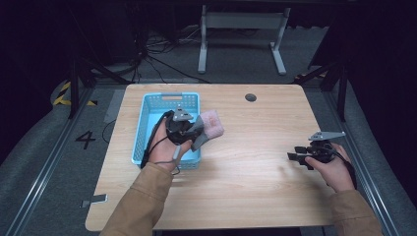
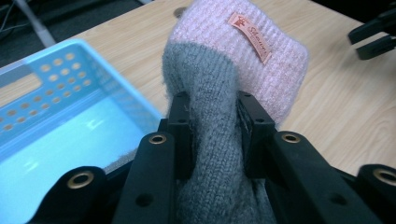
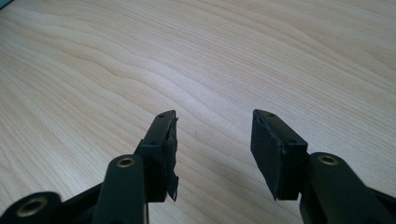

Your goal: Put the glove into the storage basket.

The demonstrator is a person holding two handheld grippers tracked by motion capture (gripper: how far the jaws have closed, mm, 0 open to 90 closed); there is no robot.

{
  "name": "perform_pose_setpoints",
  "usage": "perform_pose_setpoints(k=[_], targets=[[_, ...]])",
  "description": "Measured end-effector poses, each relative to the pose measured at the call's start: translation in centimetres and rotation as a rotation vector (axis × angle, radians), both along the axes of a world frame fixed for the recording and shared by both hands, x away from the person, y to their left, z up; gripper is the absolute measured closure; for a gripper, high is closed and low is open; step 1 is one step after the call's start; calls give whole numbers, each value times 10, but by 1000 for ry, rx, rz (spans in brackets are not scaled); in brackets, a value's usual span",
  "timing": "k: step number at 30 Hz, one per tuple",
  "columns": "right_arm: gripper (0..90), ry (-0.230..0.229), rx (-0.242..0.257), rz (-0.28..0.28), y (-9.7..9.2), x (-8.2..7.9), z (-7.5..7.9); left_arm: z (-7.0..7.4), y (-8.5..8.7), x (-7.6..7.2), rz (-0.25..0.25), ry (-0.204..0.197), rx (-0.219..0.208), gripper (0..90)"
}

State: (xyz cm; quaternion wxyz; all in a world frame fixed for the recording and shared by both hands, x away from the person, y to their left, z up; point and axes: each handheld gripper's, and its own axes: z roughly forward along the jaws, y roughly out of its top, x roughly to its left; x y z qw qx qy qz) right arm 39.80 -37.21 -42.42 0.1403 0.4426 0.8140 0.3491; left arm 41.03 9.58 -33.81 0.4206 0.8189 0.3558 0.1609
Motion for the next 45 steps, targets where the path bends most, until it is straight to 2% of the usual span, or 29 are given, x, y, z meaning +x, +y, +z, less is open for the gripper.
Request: perform_pose_setpoints(k=[8,12,16,20,24,29,33,37,45], targets=[[514,12,-6,-8,-1,-3,-3,-4,30,11,61,-5,3,708],[512,10,-9,-10,-2,-5,-5,-7,38,16,75,0,6,707],[510,13,-6,-17,-4,-6,-4,-13,47,24,110,-1,18,705],[507,18,-3,-18,-4,-7,-4,-21,52,32,127,22,41,705],[505,12,-9,-17,-4,-7,-5,-29,56,41,141,34,48,704],[504,14,-11,-20,-3,-8,-6,-42,59,51,141,65,88,705],[503,14,-13,-20,-3,-8,-6,-53,59,56,130,85,80,704],[501,13,-17,-17,-3,-9,-6,-64,57,62,117,109,103,702],[498,16,-20,-22,-5,-11,-7,-76,55,72,103,139,134,700]])
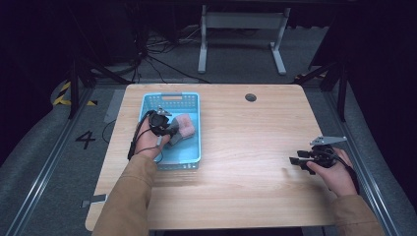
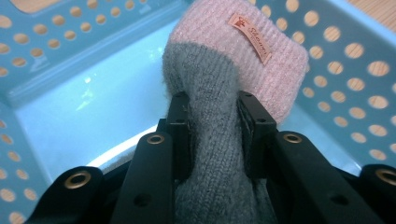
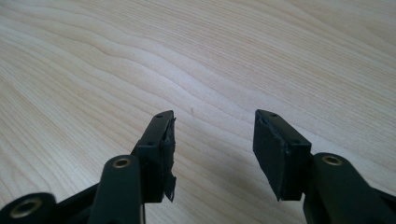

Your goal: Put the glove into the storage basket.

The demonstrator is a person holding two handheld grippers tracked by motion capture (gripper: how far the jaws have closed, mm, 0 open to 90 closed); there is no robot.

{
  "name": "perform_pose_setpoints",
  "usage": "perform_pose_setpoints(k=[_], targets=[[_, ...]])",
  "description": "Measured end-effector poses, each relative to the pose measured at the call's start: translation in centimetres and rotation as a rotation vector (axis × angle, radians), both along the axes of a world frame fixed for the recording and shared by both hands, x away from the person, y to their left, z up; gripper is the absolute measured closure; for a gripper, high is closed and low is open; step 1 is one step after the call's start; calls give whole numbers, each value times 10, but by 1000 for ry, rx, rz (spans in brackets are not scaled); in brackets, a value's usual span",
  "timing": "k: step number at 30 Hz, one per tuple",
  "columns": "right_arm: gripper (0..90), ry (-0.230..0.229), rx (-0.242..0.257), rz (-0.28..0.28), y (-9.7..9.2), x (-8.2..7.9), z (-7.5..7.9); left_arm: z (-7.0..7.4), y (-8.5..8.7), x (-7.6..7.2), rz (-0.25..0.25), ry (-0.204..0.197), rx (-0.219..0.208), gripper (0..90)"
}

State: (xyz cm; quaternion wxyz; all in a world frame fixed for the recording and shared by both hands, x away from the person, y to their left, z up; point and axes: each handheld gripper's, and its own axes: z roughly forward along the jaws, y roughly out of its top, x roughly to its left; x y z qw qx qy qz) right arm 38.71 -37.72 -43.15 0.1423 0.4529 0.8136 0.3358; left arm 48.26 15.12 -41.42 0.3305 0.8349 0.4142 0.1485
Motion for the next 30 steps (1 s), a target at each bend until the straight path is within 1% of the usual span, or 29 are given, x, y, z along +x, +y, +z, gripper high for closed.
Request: perform_pose_setpoints(k=[1,4,6,9,12,16,17,19,20,21,22,23,24,26,27,28,29,30], targets=[[498,-5,-1,3,-1,0,0,-2,0,1,0,5,-3,700],[496,1,0,-8,-2,-2,-1,-7,0,4,-1,22,3,699],[494,4,-3,-10,-3,-3,-2,-9,0,6,-10,29,9,699],[493,1,-5,-13,-4,-5,-2,-12,-1,8,-17,40,-1,698],[491,4,-11,-17,-6,-7,-3,-15,-1,11,-29,55,5,697],[490,4,-12,-22,-8,-10,-4,-17,-2,15,-48,50,34,696],[489,3,-11,-24,-8,-11,-4,-17,-3,17,-58,55,35,695],[489,8,-15,-28,-9,-12,-5,-19,-4,19,-59,53,39,692],[488,7,-13,-25,-10,-13,-6,-20,-5,21,-65,52,52,690],[487,10,-17,-29,-10,-14,-6,-20,-5,22,-68,53,56,687],[486,5,-19,-26,-11,-14,-7,-22,-6,23,-67,55,52,684],[485,9,-20,-27,-11,-15,-7,-22,-6,24,-66,53,51,675],[485,9,-20,-28,-12,-16,-7,-23,-6,25,-65,61,59,665],[484,4,-20,-36,-13,-18,-7,-24,-7,26,-44,63,67,623],[483,5,-17,-39,-14,-18,-6,-24,-8,25,-35,65,73,592],[482,3,-13,-39,-14,-19,-5,-24,-8,25,-22,60,78,528],[480,1,-15,-38,-14,-19,-5,-24,-7,25,-14,57,79,477],[478,-3,-15,-36,-14,-19,-4,-24,-7,24,2,50,72,447]])
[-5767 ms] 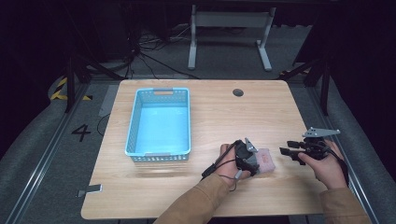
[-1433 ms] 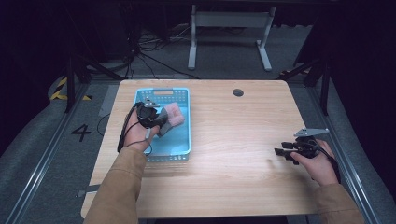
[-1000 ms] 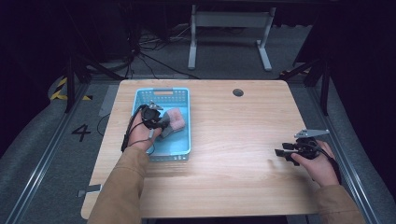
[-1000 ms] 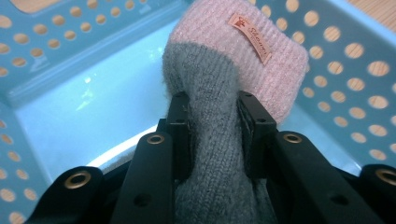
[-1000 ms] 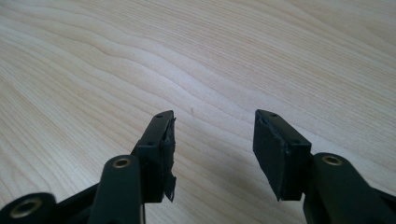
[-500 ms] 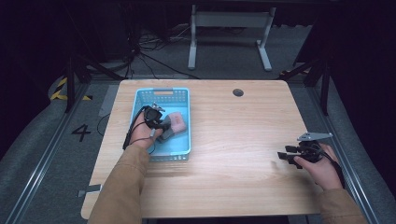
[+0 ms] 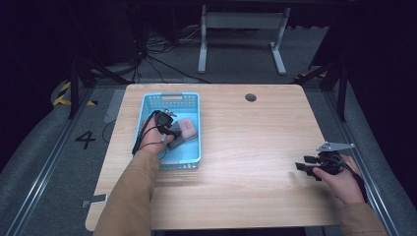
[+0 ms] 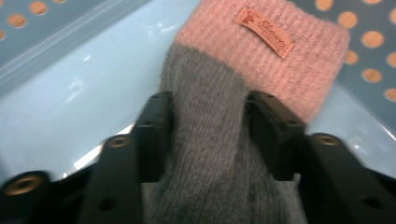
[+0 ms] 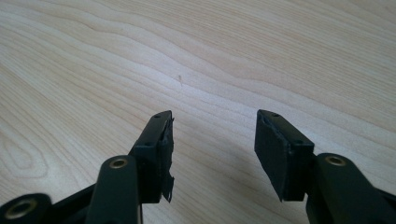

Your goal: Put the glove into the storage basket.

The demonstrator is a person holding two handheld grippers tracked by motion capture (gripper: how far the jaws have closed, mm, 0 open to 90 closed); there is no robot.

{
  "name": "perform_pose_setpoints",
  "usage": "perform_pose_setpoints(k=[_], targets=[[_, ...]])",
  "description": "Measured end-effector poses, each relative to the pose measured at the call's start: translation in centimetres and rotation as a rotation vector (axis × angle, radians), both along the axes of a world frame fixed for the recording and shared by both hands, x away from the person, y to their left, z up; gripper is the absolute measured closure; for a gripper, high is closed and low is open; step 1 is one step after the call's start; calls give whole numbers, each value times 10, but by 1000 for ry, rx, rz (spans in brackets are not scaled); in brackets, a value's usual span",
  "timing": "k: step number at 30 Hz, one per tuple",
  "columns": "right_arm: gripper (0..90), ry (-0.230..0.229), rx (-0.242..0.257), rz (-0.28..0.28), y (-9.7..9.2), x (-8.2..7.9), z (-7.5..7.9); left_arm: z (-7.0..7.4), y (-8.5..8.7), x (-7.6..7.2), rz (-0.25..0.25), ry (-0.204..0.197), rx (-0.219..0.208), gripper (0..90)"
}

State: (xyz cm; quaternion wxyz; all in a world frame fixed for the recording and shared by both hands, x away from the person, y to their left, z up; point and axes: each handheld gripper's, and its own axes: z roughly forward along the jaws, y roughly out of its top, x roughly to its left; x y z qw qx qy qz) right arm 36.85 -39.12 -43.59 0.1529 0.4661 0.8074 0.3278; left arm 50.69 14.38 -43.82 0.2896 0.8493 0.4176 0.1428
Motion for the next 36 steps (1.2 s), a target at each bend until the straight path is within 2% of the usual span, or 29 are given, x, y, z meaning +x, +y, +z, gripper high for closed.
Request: perform_pose_setpoints(k=[3,7,11,17,21,28,32,36], targets=[[474,-2,1,6,2,1,1,1,0,-2,25,-13,-6,370],[471,-13,4,22,7,5,2,8,-2,-7,41,-52,-26,289],[470,-7,7,37,13,11,3,19,-3,-16,46,-79,-65,272],[468,-12,3,75,24,19,4,39,-9,-33,38,-122,-93,274],[467,-19,2,92,31,23,6,53,-16,-49,11,-140,-140,279],[466,-19,-1,113,40,30,9,72,-30,-83,-51,-154,-172,283],[465,-18,-5,122,43,34,8,77,-38,-100,-92,-164,-215,282],[463,-16,-3,129,45,37,8,79,-46,-116,-148,-166,-234,281]])
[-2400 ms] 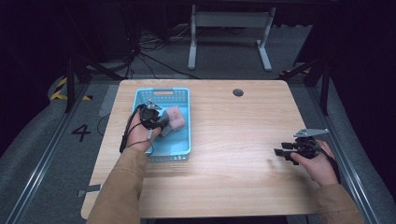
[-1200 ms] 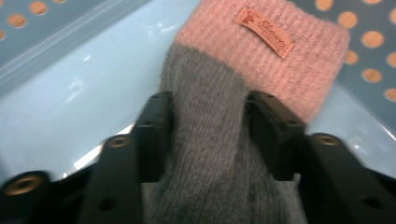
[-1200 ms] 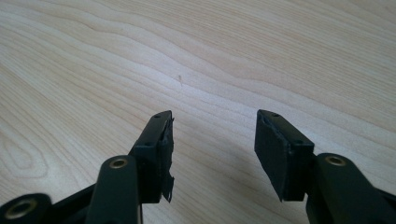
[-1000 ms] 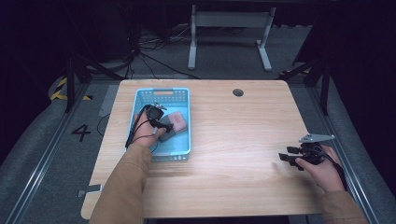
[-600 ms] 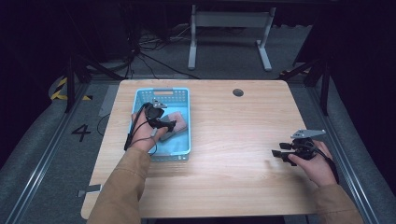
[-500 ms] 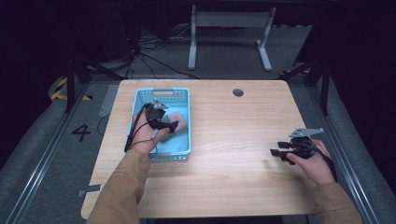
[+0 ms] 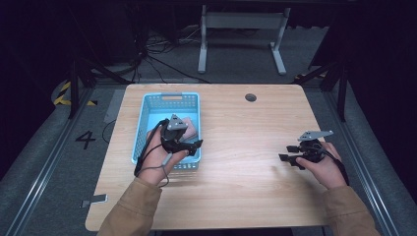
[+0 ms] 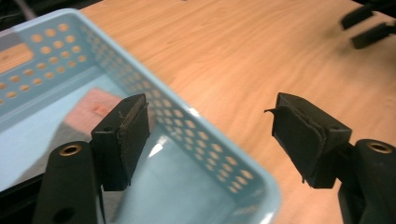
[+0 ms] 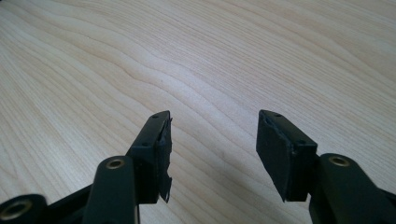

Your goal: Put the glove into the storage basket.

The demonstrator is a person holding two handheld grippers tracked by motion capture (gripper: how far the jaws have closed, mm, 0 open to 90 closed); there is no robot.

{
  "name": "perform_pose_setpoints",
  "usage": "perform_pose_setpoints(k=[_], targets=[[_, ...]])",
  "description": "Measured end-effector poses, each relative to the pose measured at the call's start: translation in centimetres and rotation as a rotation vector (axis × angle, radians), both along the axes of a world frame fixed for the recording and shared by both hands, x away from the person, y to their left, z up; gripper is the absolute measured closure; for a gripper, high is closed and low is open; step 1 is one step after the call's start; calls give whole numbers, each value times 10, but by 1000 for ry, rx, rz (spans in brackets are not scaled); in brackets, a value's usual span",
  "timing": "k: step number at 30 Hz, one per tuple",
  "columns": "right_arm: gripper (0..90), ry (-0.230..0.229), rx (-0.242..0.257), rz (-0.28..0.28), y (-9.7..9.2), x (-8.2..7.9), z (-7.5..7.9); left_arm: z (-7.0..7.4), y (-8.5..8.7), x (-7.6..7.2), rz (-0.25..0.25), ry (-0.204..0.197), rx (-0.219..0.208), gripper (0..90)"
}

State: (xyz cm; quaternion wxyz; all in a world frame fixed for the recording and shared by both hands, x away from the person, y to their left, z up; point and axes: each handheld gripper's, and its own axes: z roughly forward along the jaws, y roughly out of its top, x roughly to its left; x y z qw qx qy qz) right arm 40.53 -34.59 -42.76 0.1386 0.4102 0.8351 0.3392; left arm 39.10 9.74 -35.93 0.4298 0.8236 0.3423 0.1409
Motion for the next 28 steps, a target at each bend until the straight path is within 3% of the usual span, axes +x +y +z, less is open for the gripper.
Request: perform_pose_setpoints(k=[5,9,13,15,17,22,26,28], targets=[[460,12,5,23,2,-1,0,-5,-10,-18,-63,-14,-3,280],[459,20,8,29,1,-3,-2,-12,-19,-33,-133,-2,14,280],[459,33,1,26,-1,-3,-5,-22,-27,-46,-171,19,-1,277],[457,36,1,29,-1,-4,-6,-28,-32,-54,-203,28,39,276],[457,38,1,29,-1,-4,-7,-34,-37,-59,-229,33,39,276],[456,44,-6,32,-1,-4,-9,-60,-52,-68,-348,95,42,277],[455,45,-6,32,-1,-4,-10,-72,-54,-65,-367,137,95,290],[455,45,-7,30,0,-4,-10,-72,-52,-65,-363,156,90,284]])
